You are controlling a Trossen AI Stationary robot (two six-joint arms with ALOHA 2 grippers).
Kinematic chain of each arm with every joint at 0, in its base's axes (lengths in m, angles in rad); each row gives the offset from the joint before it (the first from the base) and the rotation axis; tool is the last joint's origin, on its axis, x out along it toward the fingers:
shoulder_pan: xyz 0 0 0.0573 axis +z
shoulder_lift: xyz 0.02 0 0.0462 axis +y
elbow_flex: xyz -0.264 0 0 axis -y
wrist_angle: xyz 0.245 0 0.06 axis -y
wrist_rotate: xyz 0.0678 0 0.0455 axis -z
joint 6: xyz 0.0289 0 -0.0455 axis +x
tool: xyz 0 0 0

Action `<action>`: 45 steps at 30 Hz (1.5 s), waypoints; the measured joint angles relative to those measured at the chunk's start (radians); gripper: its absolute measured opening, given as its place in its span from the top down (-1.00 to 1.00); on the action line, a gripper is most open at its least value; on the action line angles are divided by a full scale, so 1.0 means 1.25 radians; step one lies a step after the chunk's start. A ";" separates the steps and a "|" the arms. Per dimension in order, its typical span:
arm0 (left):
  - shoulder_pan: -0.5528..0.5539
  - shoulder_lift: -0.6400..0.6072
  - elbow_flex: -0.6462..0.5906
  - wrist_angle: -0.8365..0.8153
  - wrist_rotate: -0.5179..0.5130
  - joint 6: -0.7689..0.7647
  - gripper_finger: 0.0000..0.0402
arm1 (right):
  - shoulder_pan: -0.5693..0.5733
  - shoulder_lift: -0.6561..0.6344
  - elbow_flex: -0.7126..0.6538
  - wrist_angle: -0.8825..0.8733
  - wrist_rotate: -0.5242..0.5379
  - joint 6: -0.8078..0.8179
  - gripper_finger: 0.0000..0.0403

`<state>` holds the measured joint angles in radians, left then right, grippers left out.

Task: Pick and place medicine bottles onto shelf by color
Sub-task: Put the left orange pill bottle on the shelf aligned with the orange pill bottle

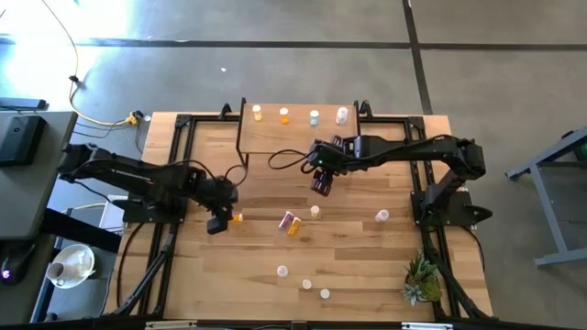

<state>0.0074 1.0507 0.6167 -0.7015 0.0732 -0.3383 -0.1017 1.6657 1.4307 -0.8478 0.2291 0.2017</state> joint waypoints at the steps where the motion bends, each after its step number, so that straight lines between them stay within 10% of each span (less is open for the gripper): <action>1: -0.010 0.009 0.000 0.000 -0.006 0.000 0.15 | 0.000 0.000 0.000 0.000 0.000 0.000 0.01; 27: -0.060 0.283 0.000 0.022 -0.050 -0.042 0.16 | 0.000 0.000 0.000 0.001 0.000 0.000 0.01; 45: -0.036 0.282 0.000 0.117 -0.040 0.065 0.61 | 0.025 0.001 0.025 -0.013 0.000 -0.013 0.01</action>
<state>-0.0369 1.4036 0.6167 -0.5548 0.0227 -0.2567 -0.0709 1.6672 1.4625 -0.8647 0.2295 0.1858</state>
